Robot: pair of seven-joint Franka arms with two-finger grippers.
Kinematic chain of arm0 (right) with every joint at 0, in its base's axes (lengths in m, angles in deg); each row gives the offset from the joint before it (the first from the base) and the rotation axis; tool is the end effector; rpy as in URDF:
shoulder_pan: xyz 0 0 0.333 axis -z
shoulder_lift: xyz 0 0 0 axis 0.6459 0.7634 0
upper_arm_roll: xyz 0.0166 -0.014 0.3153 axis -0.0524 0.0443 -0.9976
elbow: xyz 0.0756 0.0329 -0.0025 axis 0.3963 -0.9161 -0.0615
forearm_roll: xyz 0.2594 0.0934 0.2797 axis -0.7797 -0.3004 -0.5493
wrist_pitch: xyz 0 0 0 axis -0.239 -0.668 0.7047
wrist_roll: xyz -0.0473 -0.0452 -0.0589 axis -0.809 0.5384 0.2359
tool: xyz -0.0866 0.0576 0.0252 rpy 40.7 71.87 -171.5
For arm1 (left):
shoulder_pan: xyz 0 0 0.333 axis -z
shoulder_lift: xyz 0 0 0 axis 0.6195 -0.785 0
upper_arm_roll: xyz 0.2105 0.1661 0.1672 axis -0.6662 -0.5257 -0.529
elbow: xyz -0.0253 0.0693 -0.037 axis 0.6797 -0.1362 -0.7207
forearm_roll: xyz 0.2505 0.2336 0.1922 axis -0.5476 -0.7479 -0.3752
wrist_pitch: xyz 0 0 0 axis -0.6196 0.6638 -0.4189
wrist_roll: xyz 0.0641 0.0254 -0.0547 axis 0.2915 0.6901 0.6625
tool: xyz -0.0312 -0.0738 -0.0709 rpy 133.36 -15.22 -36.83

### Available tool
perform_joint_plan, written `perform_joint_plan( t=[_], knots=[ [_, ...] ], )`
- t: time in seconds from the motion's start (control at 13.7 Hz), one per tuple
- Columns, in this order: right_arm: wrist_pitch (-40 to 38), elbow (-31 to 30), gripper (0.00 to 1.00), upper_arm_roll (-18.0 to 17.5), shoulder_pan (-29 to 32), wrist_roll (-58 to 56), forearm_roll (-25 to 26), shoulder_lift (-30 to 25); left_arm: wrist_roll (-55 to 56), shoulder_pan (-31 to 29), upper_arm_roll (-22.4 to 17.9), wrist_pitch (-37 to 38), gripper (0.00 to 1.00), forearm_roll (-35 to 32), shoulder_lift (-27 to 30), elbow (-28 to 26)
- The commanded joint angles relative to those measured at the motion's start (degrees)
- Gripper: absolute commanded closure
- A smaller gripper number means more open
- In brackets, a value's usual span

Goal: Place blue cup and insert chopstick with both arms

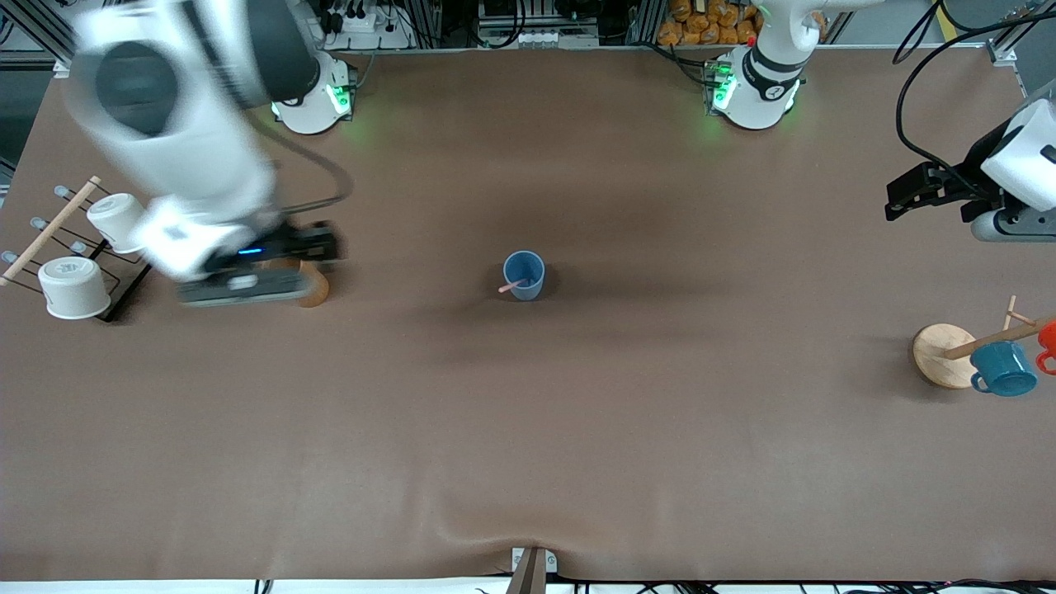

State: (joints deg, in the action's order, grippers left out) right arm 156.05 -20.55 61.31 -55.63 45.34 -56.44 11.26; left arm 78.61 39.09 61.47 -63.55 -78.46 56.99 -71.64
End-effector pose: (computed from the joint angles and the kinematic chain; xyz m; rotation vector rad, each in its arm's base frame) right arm 0.6006 0.1778 0.5814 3.0363 0.1763 -0.0904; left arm 0.5515 -0.0385 0.6196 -3.1272 0.0557 0.1000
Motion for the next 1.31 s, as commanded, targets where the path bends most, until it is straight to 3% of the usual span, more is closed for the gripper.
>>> perform_joint_plan(
  t=[0.0, 0.15, 0.51, 1.24],
  knots=[
    [-2.21, -6.67, 0.0, -1.14, 9.48, -6.67, -2.64, -7.53, -0.06, 0.07, -0.17, 0.39, 0.0, 1.17, 0.55, -0.42],
    [-2.84, -9.39, 0.0, -0.88, 14.14, -9.41, -2.72, -11.92, -0.06, 0.07, -0.17, 0.21, 0.0, 1.17, 0.46, -0.51],
    [-5.74, -10.19, 0.0, 7.82, 14.96, -11.35, -7.55, -15.63, -0.06, 0.07, -0.17, -0.05, 0.0, 1.09, 0.28, -0.51],
    [-8.2, -8.08, 0.0, 7.65, 14.6, -6.78, -6.59, -15.81, 0.38, 0.07, -0.26, -1.37, 0.0, 1.17, 0.2, -0.77]
  ],
)
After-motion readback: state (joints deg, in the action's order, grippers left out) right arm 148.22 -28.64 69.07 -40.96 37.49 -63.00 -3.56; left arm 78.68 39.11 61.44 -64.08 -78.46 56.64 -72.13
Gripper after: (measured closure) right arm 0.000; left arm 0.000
